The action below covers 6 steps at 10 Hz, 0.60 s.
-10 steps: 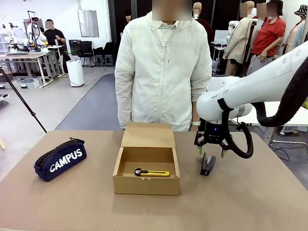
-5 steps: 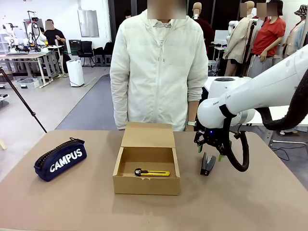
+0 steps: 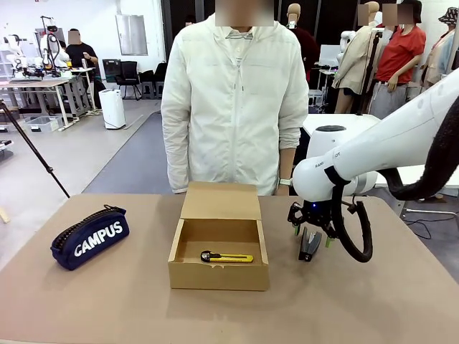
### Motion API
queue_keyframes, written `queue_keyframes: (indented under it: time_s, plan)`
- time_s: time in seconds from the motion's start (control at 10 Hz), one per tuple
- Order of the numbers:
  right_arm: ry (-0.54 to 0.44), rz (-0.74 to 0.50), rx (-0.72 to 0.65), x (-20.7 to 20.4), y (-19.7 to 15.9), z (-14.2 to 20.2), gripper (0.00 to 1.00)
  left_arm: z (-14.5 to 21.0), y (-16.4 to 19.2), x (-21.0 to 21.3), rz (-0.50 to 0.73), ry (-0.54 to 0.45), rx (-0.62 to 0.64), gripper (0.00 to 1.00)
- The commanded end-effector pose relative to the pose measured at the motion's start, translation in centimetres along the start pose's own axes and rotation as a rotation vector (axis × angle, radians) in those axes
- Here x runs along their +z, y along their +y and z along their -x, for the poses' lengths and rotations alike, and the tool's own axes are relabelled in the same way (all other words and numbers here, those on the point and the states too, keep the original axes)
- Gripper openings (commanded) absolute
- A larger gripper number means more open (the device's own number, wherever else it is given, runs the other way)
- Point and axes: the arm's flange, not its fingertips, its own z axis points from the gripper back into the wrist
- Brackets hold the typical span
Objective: Pack the items into the box.
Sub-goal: Pick up the item indicated by the person and place it inside the Mailer Box.
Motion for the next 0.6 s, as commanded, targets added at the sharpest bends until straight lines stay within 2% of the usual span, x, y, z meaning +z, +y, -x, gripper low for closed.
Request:
queue_keyframes:
  time_s: [0.0, 0.2, 0.3, 0.4, 0.5]
  plan:
    - [0.019, -0.033, 0.029, -0.96, -0.13, -0.34, 1.0, -0.04, -0.04, 0.02, 0.02, -0.008, -0.018, 1.0]
    - [0.028, -0.035, 0.061, -1.33, -0.35, 0.05, 1.0, -0.04, -0.04, 0.02, 0.02, -0.008, -0.018, 1.0]
    - [0.036, -0.029, 0.086, -1.47, -0.47, 0.25, 0.41, -0.04, -0.04, 0.02, 0.02, -0.008, -0.018, 1.0]
    - [0.041, -0.034, 0.092, -1.43, -0.42, 0.22, 0.0, -0.04, -0.04, 0.02, 0.02, -0.008, -0.018, 1.0]
    - [0.042, -0.032, 0.09, -1.55, -0.37, 0.2, 0.0, -0.04, -0.04, 0.02, 0.02, -0.008, -0.018, 1.0]
